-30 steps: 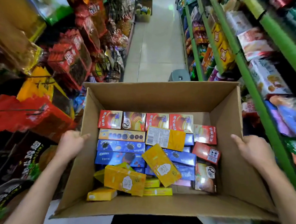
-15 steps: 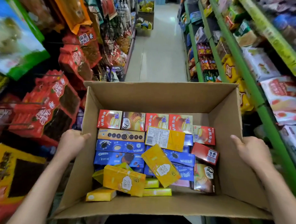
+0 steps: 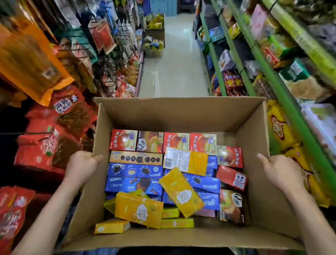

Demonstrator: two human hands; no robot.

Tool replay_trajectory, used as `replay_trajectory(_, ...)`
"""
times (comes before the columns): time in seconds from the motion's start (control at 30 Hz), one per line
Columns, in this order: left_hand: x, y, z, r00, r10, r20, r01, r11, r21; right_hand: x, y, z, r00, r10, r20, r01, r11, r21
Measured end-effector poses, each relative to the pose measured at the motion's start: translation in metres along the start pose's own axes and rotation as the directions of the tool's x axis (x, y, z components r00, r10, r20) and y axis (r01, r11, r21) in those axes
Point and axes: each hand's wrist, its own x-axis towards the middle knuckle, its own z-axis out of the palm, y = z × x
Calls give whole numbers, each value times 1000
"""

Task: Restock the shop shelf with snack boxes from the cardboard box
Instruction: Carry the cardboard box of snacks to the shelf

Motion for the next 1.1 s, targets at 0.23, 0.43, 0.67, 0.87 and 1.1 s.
replay_trajectory(0.23,156,93,-5,998,-56,17,56,998,-2,177,-70,-17,999,-31,-6,31,998,47)
replay_trajectory(0.43,288,157,-13,992,-127,-13,124,981,-150,304,-150,-34,999,15,-41,-11,997,83)
replay_trajectory(0.67,483,204,-9,991,-134,16,134,973,-186,460,-266,-36,999,15,-44,-13,999,36)
replay_trajectory(0.87,634,272,-36,992,-117,53,124,977,-174,580,-351,-57,996,61,-60,-59,997,40)
replay_trajectory(1.1,788,364,-36,992,-123,15,123,969,-213,728,-428,-72,994,104,-39,-102,992,69)
